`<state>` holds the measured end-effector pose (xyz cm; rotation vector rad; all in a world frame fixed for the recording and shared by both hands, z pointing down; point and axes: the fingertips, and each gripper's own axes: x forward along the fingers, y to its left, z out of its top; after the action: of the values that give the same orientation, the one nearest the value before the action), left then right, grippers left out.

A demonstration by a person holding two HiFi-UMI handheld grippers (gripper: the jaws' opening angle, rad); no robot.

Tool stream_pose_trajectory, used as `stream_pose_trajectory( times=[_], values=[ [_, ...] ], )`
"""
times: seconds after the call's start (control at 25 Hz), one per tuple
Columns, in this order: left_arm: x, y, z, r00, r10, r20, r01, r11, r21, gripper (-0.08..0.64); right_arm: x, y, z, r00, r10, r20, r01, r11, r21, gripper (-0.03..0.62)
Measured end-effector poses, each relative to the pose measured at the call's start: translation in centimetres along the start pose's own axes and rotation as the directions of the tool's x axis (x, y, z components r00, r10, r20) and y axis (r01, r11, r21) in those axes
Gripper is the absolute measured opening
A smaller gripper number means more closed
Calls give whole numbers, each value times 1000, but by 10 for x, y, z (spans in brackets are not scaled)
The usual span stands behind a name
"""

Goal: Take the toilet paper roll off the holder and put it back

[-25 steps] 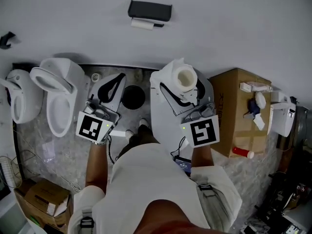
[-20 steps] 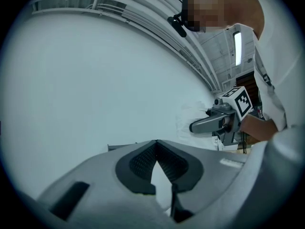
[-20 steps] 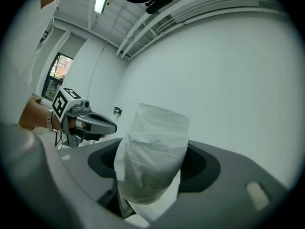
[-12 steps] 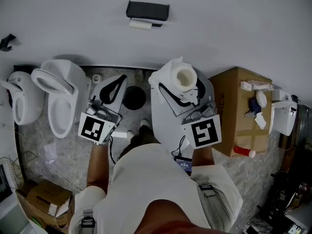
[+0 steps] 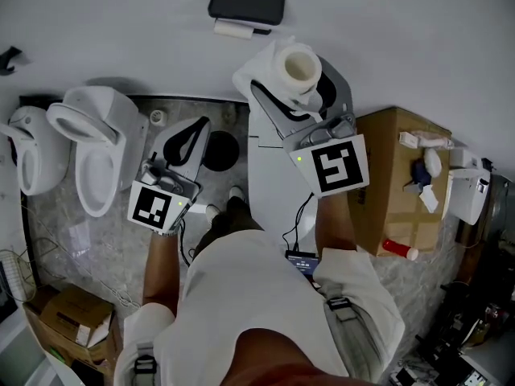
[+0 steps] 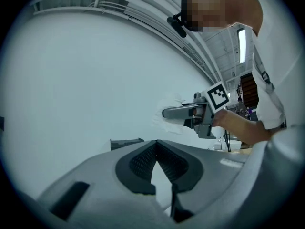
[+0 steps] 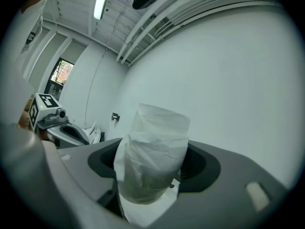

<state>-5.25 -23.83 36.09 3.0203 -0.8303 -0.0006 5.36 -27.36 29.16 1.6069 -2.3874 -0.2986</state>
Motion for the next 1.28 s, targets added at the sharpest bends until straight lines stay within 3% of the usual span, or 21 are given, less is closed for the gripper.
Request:
stream_pose_trajectory(
  times=[0.28,0.72,1.0,1.28],
  values=[
    [10,12,-19,999,17,-31,-17,1000,-6,-3,78,-42,-3,1000,2,25,-1,1000,-21,337],
    [21,30,-36,996,47,-71,-49,998,-30,-3,193,-98,-74,993,-41,-109,45,998,32,337],
    [24,37,-42,995,51,-81,-54,998,-29,-3,228,-108,-99,982,-74,-172,84,995,51,337],
    [25,45,-44,995,57,-82,-61,997,-38,-3,238,-108,-111,968,-120,-220,122,992,-4,339]
  ],
)
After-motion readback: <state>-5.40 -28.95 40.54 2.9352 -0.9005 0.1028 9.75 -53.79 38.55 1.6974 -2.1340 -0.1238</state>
